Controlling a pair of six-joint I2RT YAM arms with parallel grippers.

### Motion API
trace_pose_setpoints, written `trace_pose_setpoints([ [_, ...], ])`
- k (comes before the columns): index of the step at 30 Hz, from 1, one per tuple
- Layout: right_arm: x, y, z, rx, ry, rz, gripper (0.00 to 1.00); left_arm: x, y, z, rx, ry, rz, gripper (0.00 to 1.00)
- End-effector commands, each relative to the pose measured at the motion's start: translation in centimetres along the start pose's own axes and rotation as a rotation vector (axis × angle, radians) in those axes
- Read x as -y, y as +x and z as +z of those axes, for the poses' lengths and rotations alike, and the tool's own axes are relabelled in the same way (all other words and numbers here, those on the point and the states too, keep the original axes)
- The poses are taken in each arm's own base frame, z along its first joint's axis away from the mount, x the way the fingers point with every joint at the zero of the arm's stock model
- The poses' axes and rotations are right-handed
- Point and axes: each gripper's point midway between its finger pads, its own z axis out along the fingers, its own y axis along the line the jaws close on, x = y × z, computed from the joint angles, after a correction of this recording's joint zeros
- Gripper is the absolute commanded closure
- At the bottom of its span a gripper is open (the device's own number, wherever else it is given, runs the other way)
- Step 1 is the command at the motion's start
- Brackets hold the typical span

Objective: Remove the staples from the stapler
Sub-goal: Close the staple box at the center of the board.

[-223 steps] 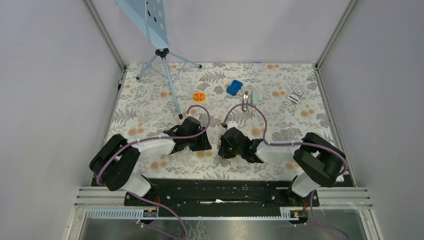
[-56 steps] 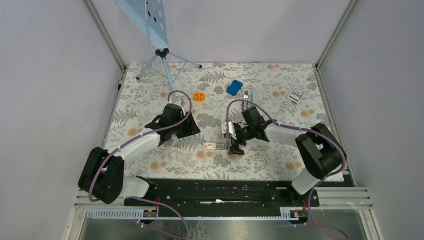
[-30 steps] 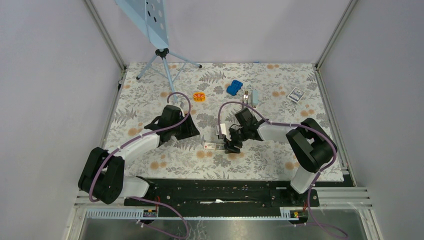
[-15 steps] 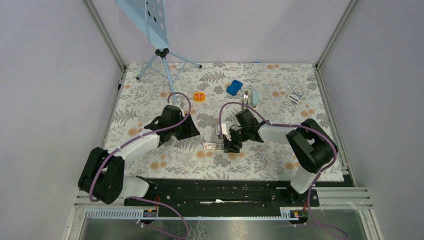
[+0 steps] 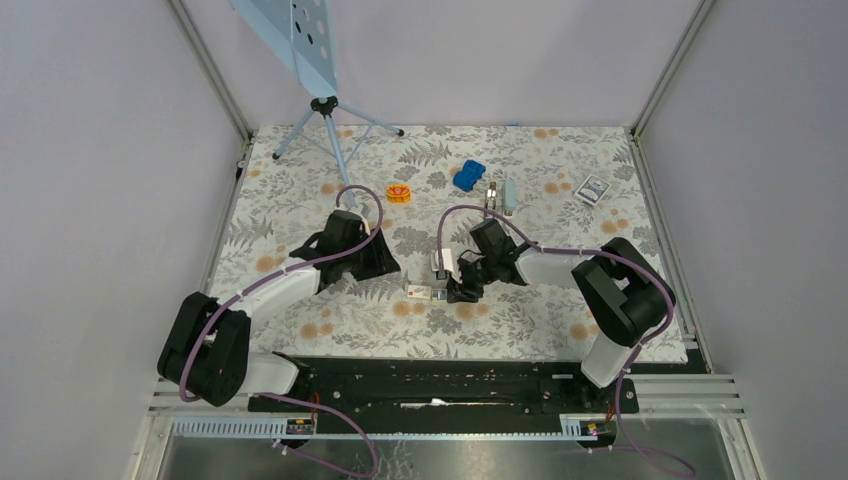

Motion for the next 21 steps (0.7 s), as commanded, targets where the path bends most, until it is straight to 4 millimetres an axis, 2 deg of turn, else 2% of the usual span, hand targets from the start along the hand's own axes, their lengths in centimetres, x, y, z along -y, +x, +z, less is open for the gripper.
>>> trace_pose_setpoints([
  [1,-1.0,1.0,0.9,-0.067,-0.034,-0.012,0.59,0.7,-0.7,0.1,0.02,0.038,0.009,0.5],
  [12,-0.3,0.4,1.7,-0.077,-0.022,0.003,0.59,1.5,0.7,0.7,-0.028,0.116,0.002,0.51],
  [21,-0.1,0.1,1.6,-0.072,-0.007,0.016,0.6,0.8,1.8,2.2,-0.065,0.081,-0.011,0.52],
])
